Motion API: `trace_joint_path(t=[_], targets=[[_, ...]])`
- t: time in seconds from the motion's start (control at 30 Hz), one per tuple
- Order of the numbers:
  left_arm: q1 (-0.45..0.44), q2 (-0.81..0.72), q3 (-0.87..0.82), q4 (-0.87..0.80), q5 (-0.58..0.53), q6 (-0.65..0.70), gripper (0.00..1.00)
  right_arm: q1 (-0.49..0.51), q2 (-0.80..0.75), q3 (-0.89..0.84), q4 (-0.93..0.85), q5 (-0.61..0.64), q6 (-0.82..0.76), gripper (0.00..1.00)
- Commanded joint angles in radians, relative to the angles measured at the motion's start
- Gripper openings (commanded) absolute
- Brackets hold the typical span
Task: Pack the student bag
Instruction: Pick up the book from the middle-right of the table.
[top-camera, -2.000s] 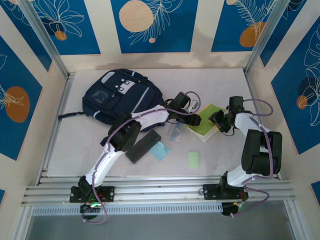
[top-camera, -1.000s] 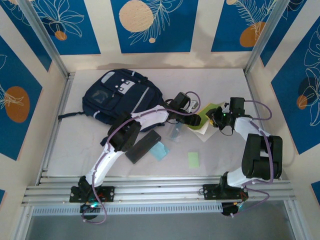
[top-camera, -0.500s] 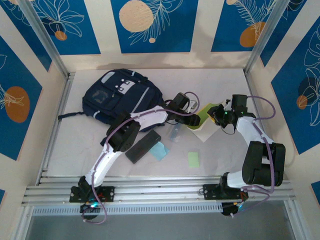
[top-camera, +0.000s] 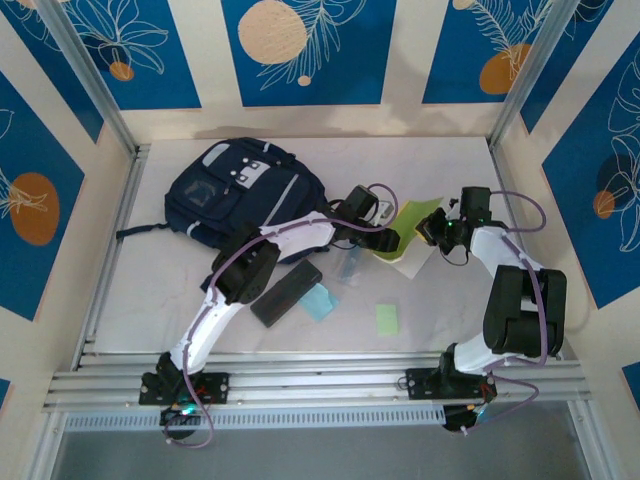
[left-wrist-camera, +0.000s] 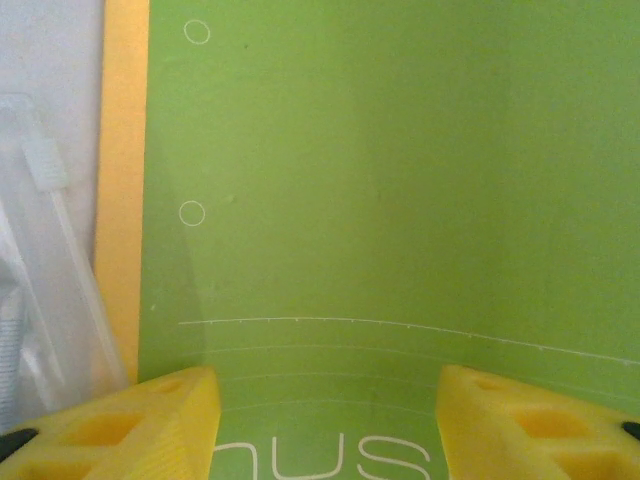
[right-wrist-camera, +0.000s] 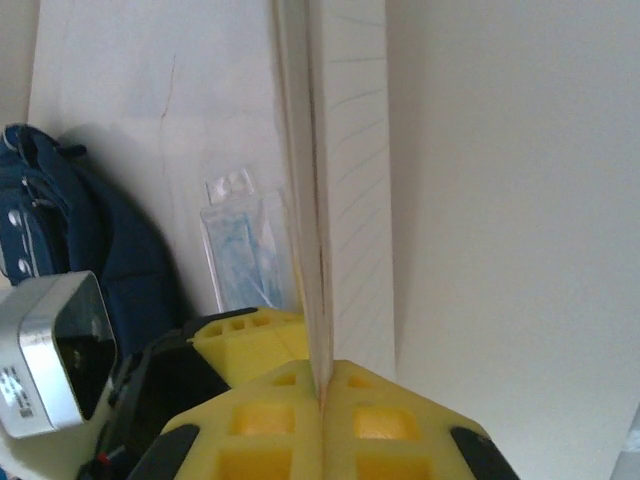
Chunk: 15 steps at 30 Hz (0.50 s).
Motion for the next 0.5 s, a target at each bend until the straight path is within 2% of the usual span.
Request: trace_joint_path(t=[0.0, 0.17, 0.2, 0.23, 0.27, 0.47], targets=[[0.001, -0.054, -0.034, -0.049, -0.012, -0.032, 0.61, 0.012, -0.011, 0.045, -0.058, -0.006, -0.039, 0.0], [0.032, -0.144, -0.044, -0.01, 0.012, -0.082, 0.73, 0.0, -0.083, 0.082, -0.117, -0.005, -0.102, 0.0], [0.043, -0.17, -0.054, 0.001, 0.016, -0.092, 0.79, -0.001, -0.096, 0.091, -0.128, -0.014, -0.115, 0.0], [0.054, -0.195, -0.068, 0.016, 0.017, -0.101, 0.96, -0.002, -0.109, 0.101, -0.138, -0.024, -0.126, 0.0], [0.067, -0.228, -0.093, 0.041, 0.018, -0.113, 1.0, -0.002, -0.122, 0.114, -0.146, -0.039, -0.139, 0.0], [0.181, -0.422, -0.299, 0.224, 0.038, -0.201, 1.0, 0.02, -0.168, 0.205, -0.187, -0.159, -0.191, 0.0]])
